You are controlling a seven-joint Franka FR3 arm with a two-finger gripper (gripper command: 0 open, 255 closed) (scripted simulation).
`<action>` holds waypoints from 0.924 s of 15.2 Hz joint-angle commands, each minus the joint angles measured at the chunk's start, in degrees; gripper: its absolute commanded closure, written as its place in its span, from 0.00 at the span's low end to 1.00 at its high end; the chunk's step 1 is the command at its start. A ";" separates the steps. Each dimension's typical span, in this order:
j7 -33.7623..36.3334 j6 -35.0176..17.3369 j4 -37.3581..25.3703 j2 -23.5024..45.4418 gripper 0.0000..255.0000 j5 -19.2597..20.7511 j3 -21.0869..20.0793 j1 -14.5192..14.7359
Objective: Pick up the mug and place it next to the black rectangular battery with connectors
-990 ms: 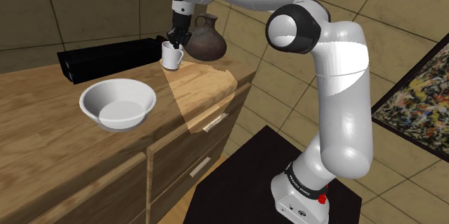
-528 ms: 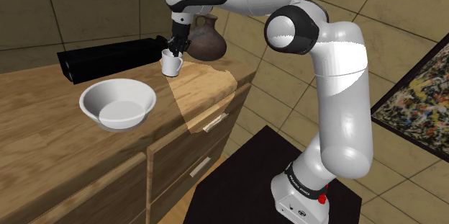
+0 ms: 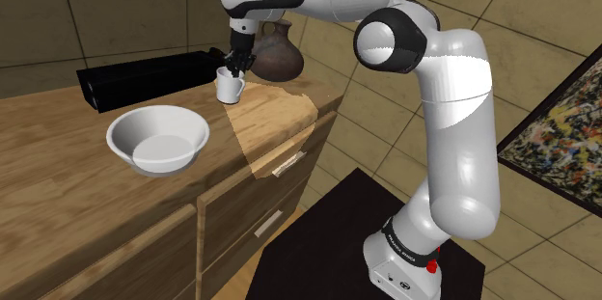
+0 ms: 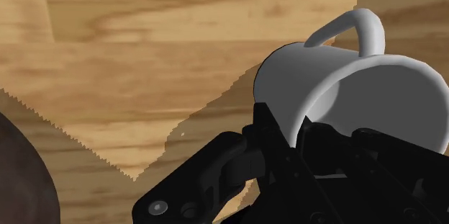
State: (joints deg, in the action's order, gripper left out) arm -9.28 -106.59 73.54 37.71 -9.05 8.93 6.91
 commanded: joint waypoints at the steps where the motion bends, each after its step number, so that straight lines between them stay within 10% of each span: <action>1: 0.00 -0.01 -0.01 -0.01 0.00 0.00 0.00 0.00; 14: 0.39 7.08 -6.82 -0.31 0.00 0.25 0.16 -0.58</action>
State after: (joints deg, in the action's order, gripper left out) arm -8.88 -99.63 66.82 37.39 -8.80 9.08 6.35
